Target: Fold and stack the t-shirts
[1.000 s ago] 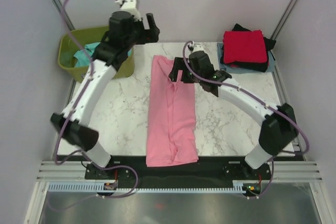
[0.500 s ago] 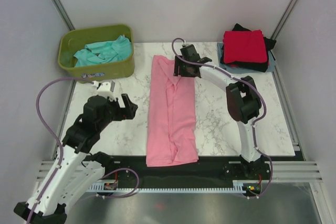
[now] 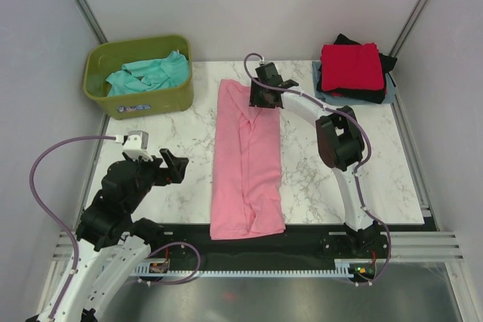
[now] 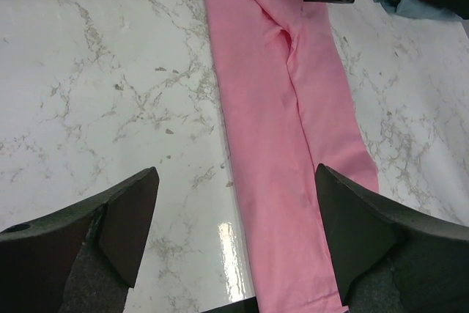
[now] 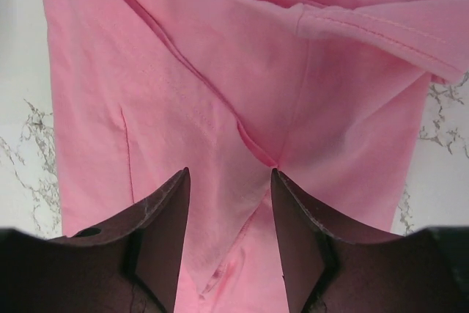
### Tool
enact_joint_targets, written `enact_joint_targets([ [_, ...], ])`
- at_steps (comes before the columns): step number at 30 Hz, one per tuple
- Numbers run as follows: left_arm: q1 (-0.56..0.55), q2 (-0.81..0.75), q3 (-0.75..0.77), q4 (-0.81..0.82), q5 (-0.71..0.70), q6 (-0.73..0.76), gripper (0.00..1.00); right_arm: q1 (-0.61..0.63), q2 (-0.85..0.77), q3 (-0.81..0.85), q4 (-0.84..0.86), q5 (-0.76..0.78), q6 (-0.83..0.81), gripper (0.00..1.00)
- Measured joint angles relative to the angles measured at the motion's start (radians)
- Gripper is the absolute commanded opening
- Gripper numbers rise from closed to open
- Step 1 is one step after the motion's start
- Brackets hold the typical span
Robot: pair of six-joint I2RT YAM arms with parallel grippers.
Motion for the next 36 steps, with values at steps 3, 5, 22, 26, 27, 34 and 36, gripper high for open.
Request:
enact_joint_targets([
  [3,0.000,0.002,0.000,-0.001,-0.013,0.000,0.94,-0.002,0.001,-0.001,0.002,0.008,0.000,0.55],
  [5,0.000,0.002,0.000,-0.001,-0.016,-0.001,0.94,-0.005,0.003,-0.001,0.002,0.007,0.001,0.55],
  [22,0.000,0.011,-0.002,-0.004,-0.031,-0.001,0.93,-0.011,0.055,0.002,0.017,0.007,-0.001,0.28],
  [26,0.000,0.012,-0.002,-0.005,-0.032,-0.001,0.92,-0.003,0.054,0.006,0.017,0.006,-0.007,0.28],
  [27,0.000,0.012,-0.002,-0.006,-0.032,-0.001,0.92,0.002,0.054,0.008,0.017,0.006,-0.010,0.28],
  [34,0.000,0.012,-0.002,-0.006,-0.038,-0.001,0.91,0.124,0.051,0.030,0.016,0.018,-0.039,0.30],
  [36,0.000,0.011,-0.002,-0.006,-0.039,-0.001,0.91,0.183,0.045,0.030,0.016,0.018,-0.044,0.32],
])
